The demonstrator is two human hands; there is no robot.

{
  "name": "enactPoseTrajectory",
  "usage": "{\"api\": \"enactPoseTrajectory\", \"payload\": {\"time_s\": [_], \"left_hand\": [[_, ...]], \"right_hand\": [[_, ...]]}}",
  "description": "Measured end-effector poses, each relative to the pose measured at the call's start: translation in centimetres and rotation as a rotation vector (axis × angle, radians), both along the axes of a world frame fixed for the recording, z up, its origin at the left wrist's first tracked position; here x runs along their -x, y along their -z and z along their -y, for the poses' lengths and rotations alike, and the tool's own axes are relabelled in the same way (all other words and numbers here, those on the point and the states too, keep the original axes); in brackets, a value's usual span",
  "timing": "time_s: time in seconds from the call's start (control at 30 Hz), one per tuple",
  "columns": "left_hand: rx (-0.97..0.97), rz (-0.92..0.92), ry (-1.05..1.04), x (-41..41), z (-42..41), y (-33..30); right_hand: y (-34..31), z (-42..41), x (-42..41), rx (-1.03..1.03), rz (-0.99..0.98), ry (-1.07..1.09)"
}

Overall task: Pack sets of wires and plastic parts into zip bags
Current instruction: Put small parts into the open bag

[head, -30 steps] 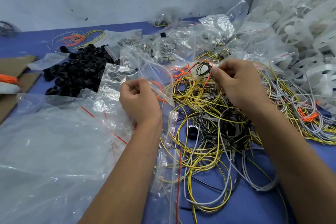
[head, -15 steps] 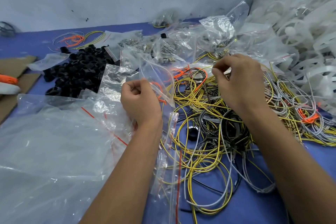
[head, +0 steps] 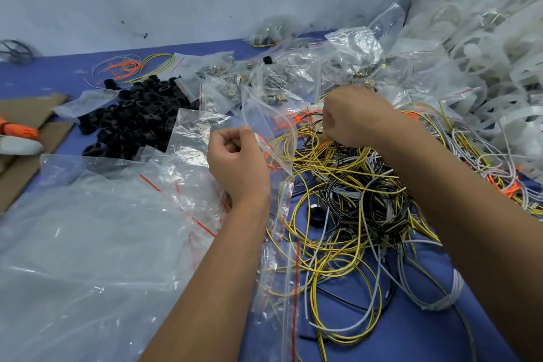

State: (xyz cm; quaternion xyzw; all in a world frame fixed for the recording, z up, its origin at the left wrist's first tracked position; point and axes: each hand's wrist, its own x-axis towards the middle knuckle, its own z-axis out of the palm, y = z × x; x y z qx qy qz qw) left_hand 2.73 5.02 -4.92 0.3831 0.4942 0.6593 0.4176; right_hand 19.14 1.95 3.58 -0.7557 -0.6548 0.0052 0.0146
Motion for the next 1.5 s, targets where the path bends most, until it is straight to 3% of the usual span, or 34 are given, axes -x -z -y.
{"api": "enactPoseTrajectory", "payload": {"time_s": [0.1, 0.3, 0.4, 0.5, 0.53, 0.57, 0.63, 0.67, 0.7, 0.8, 0.87, 1.0, 1.1, 1.17, 1.23, 1.3, 1.33, 1.43, 1.5], "left_hand": [[0.002, 0.005, -0.002, 0.1, 0.1, -0.1], [0.004, -0.017, 0.003, 0.1, 0.2, -0.2], [-0.006, -0.028, 0.003, 0.1, 0.3, -0.3], [-0.024, -0.041, 0.016, 0.0, 0.4, -0.3], [-0.035, -0.053, 0.018, 0.0, 0.4, -0.3], [-0.046, -0.065, 0.019, -0.1, 0.5, -0.3], [-0.065, -0.086, 0.023, -0.1, 0.6, -0.4], [-0.074, -0.097, 0.024, -0.1, 0.6, -0.3], [-0.083, -0.108, 0.024, -0.2, 0.6, -0.3], [-0.120, -0.125, 0.014, -0.2, 0.6, -0.2], [-0.140, -0.146, 0.004, -0.3, 0.7, -0.2], [-0.181, -0.179, 0.019, -0.4, 0.8, -0.2], [-0.222, -0.199, 0.025, -0.5, 1.2, -0.5], [-0.243, -0.207, 0.028, -0.6, 1.5, -0.7], [-0.245, -0.202, 0.022, -0.6, 1.6, -0.7], [-0.232, -0.189, 0.009, -0.5, 1.4, -0.7], [-0.225, -0.186, 0.005, -0.5, 1.3, -0.7], [-0.191, -0.175, -0.002, -0.4, 1.1, -0.5], [-0.147, -0.136, -0.027, -0.2, 0.7, -0.4]], "right_hand": [[-0.3, -0.1, -0.7, -0.103, -0.048, 0.007], [-2.0, 1.3, -2.8, -0.655, -0.551, 0.205], [-2.4, 2.0, -3.3, -0.777, -0.646, 0.196], [-2.8, 2.6, -2.9, -0.812, -0.998, 0.049], [-2.8, 2.8, -3.1, -0.778, -1.018, 0.028], [-2.8, 3.0, -3.5, -0.702, -0.899, 0.020], [-2.8, 3.0, -4.2, -0.434, -0.415, 0.101], [-2.9, 3.2, -4.3, -0.364, -0.262, 0.146], [-3.0, 3.4, -4.3, -0.342, -0.250, 0.168], [-3.3, 3.9, -3.9, -0.431, -0.819, 0.110], [-3.1, 4.0, -3.4, -0.381, -1.129, 0.028], [-1.3, 4.2, -2.0, -0.276, -1.428, 0.063], [0.0, 4.3, -1.1, -0.459, -1.628, 0.061], [0.6, 4.2, -0.8, -0.698, -1.668, 0.070], [1.0, 4.1, -0.9, -0.962, -1.455, 0.108], [0.8, 4.3, -1.5, -1.075, -1.214, 0.136], [0.5, 4.3, -2.1, -1.088, -1.217, 0.158], [-0.2, 4.7, -2.7, -0.956, -1.667, 0.140], [-0.3, 4.6, -2.9, -0.862, -1.732, 0.165]]}}
